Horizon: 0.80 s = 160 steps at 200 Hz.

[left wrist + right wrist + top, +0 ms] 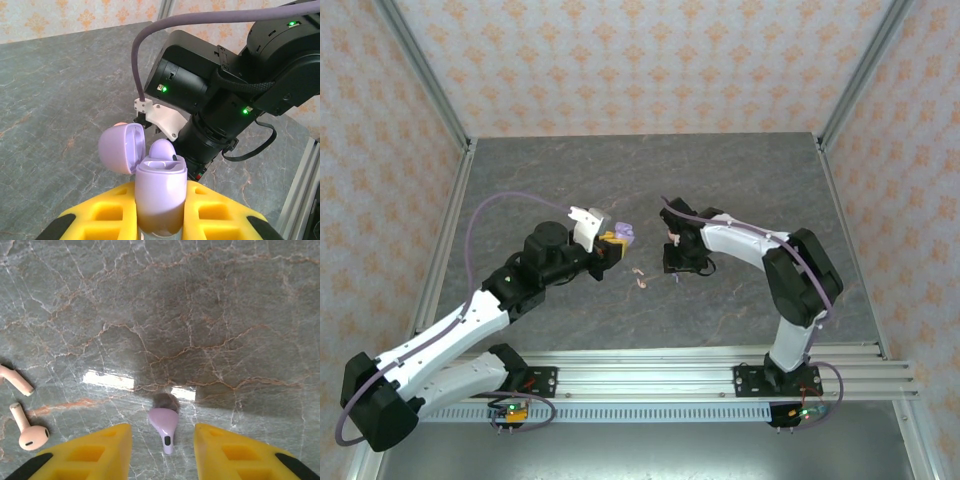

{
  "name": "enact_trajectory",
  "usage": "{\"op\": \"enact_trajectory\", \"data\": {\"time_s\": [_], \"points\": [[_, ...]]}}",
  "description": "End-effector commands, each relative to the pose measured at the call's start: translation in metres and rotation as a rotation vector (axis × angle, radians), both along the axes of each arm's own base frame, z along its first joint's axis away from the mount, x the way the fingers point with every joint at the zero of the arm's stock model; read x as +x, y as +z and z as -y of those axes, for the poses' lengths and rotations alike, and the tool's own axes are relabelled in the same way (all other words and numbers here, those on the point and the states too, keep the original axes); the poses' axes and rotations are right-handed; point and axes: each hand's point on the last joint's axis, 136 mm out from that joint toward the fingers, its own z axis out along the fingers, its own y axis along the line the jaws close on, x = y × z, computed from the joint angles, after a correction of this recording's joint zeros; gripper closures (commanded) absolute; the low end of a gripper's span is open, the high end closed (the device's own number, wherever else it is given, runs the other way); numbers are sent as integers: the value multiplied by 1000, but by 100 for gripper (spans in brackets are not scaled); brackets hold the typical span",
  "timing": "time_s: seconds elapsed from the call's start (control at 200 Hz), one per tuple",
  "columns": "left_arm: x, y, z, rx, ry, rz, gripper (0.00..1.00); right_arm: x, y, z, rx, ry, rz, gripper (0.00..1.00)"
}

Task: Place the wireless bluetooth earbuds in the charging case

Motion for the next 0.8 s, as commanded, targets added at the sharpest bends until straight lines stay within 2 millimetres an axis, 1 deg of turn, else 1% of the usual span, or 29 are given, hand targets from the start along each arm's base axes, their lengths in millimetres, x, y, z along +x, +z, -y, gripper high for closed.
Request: {"op": "enact_trajectory", "data": {"time_s": [0.0, 0.48, 0.576, 0.796], "points": [[-1, 16, -3, 3, 9, 45, 82, 5, -1, 4, -51, -33, 5, 62], [0, 18, -2, -11, 11, 45, 82, 4, -9, -1, -91, -21, -18, 64], [0, 17, -2, -11, 12, 43, 82, 3, -12, -2, -108, -12, -24, 66], [0, 16, -2, -12, 15, 39, 82, 1, -16, -2, -156, 1, -32, 66]]}}
